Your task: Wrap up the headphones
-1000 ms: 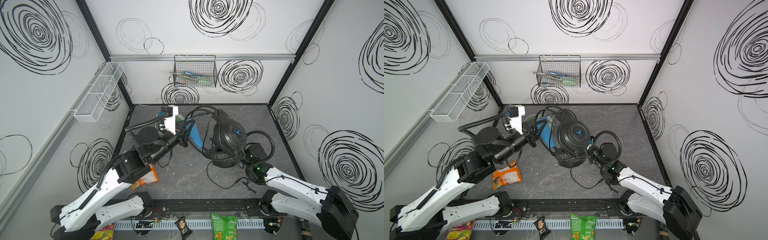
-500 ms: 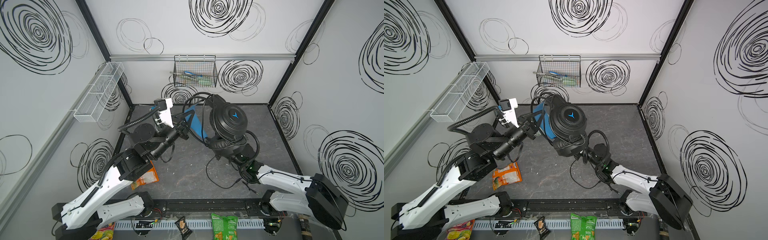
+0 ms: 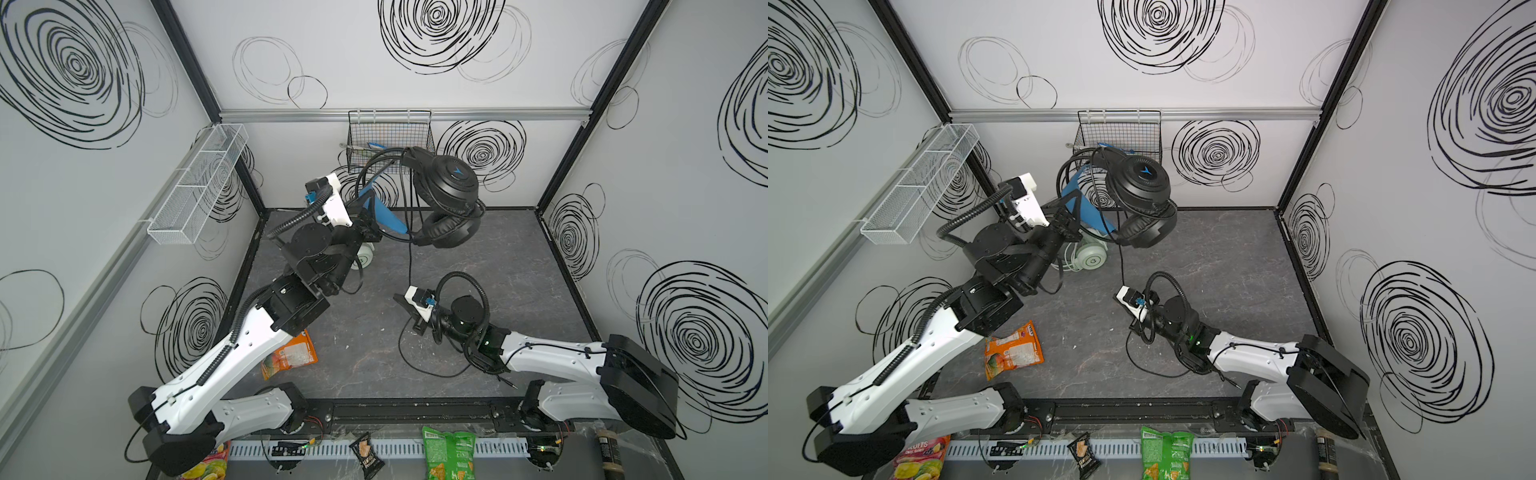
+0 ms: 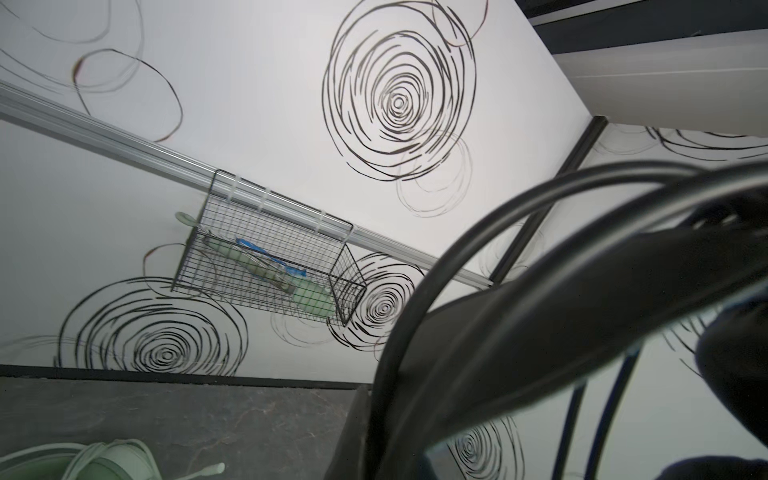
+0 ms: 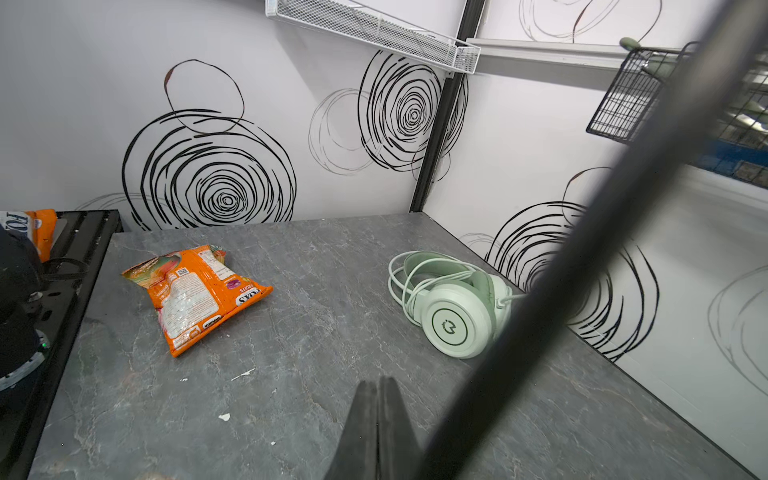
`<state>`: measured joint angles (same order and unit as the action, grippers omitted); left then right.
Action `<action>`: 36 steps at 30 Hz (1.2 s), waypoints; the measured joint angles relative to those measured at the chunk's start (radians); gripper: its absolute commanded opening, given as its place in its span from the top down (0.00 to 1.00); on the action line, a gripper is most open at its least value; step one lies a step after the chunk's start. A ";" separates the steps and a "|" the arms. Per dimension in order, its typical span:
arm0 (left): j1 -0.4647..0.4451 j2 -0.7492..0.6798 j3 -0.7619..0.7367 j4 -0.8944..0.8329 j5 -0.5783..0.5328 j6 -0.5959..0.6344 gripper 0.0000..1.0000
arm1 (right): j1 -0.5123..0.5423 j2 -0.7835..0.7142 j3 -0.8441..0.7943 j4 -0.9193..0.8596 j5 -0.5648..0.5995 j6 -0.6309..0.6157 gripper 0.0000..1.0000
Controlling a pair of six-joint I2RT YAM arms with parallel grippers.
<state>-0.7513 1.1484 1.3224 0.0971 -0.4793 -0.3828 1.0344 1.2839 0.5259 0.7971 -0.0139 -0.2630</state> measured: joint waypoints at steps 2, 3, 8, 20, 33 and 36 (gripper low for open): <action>0.001 0.036 0.000 0.038 -0.076 0.078 1.00 | 0.019 -0.001 0.015 -0.032 0.028 -0.013 0.99; 0.001 0.057 0.000 0.058 -0.110 0.125 1.00 | 0.030 -0.001 0.022 -0.048 0.043 -0.021 1.00; -0.009 0.131 -0.026 0.175 -0.262 0.391 1.00 | 0.087 -0.034 0.049 -0.157 0.116 -0.073 1.00; -0.056 0.197 -0.225 0.560 -0.432 1.004 1.00 | 0.193 -0.263 0.133 -0.394 0.262 -0.242 0.98; -0.136 0.105 -0.343 0.347 -0.412 1.040 1.00 | 0.197 -0.313 0.330 -0.711 0.447 -0.444 0.93; -0.139 0.052 -0.351 0.226 -0.385 1.003 1.00 | 0.196 -0.332 0.337 -0.745 0.488 -0.481 0.90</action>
<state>-0.8902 1.2007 0.9714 0.3229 -0.8646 0.6205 1.2304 0.9516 0.8627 0.0521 0.4744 -0.7444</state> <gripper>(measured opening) 0.101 0.084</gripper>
